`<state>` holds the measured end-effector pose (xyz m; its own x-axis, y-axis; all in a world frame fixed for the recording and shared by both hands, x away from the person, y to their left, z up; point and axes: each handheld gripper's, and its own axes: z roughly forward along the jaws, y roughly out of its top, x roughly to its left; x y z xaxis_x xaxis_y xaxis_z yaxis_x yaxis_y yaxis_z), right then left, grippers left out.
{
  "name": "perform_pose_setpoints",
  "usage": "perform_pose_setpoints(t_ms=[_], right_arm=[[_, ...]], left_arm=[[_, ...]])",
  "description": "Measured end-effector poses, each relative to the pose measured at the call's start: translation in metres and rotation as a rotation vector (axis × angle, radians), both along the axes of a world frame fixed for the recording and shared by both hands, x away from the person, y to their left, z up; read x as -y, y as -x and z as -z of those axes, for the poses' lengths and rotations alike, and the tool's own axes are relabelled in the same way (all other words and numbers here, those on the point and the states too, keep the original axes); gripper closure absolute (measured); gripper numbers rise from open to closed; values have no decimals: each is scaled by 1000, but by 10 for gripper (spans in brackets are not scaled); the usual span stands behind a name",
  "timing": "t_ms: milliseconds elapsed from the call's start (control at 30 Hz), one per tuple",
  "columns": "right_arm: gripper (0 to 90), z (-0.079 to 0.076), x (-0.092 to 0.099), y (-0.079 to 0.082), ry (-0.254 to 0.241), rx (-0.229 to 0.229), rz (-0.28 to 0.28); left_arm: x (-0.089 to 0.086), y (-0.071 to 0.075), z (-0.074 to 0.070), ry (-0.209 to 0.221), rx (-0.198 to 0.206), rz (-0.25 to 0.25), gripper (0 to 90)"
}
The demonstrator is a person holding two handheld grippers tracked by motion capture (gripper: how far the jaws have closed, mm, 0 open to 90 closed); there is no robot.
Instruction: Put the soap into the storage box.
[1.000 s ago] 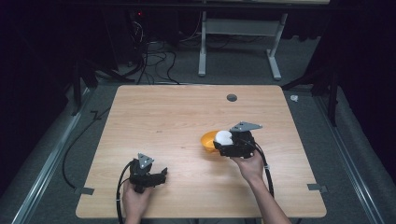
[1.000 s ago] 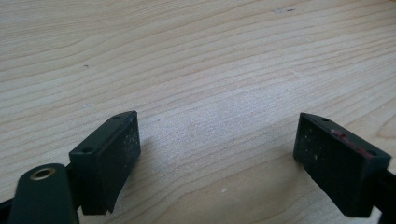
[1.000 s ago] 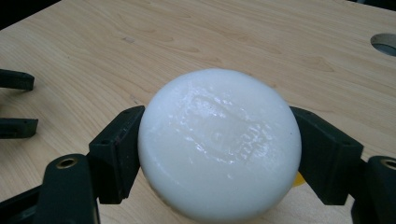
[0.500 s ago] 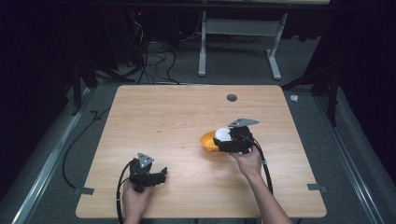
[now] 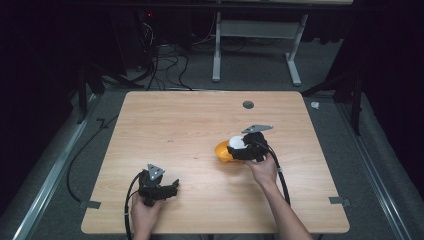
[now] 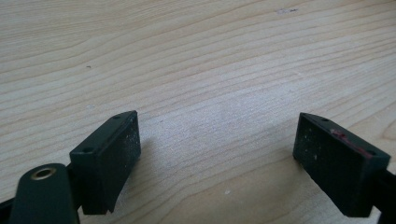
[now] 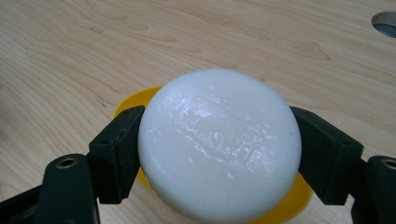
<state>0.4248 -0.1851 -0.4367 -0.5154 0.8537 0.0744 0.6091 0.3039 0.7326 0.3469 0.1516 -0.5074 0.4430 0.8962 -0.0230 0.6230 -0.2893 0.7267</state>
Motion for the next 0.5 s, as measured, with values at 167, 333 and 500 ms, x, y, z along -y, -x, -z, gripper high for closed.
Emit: perform_pose_setpoints(t_ms=[167,333,500], right_arm=[[246,3,-6,-6,16,-9,0],[246,8,-9,-9,33,-21,0],[245,11,-11,-10,35,-31,5]], left_arm=[[0,0,0,0,0,1,153],[0,0,0,0,0,1,153],[0,0,0,0,1,1,153]])
